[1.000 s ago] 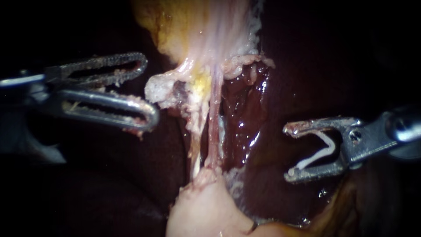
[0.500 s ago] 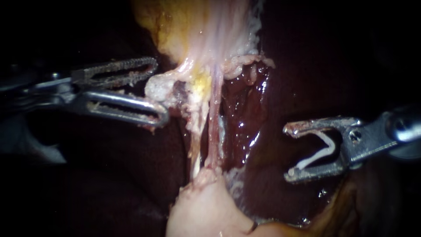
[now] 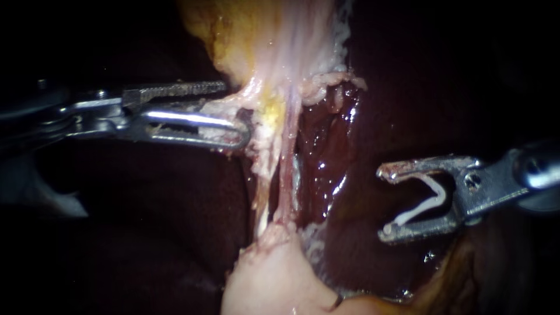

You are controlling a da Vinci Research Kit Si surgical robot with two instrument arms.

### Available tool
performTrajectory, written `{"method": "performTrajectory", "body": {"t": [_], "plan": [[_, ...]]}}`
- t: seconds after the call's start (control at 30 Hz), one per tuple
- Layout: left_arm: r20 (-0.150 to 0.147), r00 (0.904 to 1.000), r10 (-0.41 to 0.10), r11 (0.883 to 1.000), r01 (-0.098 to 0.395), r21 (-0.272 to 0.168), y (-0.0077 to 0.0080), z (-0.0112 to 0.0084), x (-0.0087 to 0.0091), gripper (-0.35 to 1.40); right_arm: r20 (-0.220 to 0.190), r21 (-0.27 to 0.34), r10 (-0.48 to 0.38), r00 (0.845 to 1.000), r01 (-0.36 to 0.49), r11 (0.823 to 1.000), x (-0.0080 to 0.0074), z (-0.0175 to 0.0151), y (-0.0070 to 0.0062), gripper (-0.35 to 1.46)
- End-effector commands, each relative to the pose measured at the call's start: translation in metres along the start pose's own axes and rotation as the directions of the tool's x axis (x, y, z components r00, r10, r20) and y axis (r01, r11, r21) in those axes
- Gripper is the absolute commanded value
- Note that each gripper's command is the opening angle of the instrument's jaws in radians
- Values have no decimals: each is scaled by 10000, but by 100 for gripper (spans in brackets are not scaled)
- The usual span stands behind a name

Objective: Grabbing gallbladder

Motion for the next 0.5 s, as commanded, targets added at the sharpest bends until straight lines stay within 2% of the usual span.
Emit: {"method": "performTrajectory", "body": {"t": [0.03, 0.2, 0.33, 0.5], "plan": [[10, 10000, -82, 10000, 82, -18, 0, -1, 0, 9, -1, 1, -1, 10000, 1, 10000, 0, 0, 0, 46], [12, 9997, -262, 9996, 262, -39, -1, -5, 1, -35, -2, 2, -2, 10000, 2, 10000, 0, 0, 0, 46], [94, 9994, -336, 9994, 337, -70, 0, -11, 3, -35, -2, 2, -2, 10000, 2, 10000, 0, 0, 0, 46], [446, 9981, -436, 9989, 444, -170, 8, -20, 7, -35, -2, 2, -2, 10000, 2, 10000, 0, 0, 0, 46]]}}
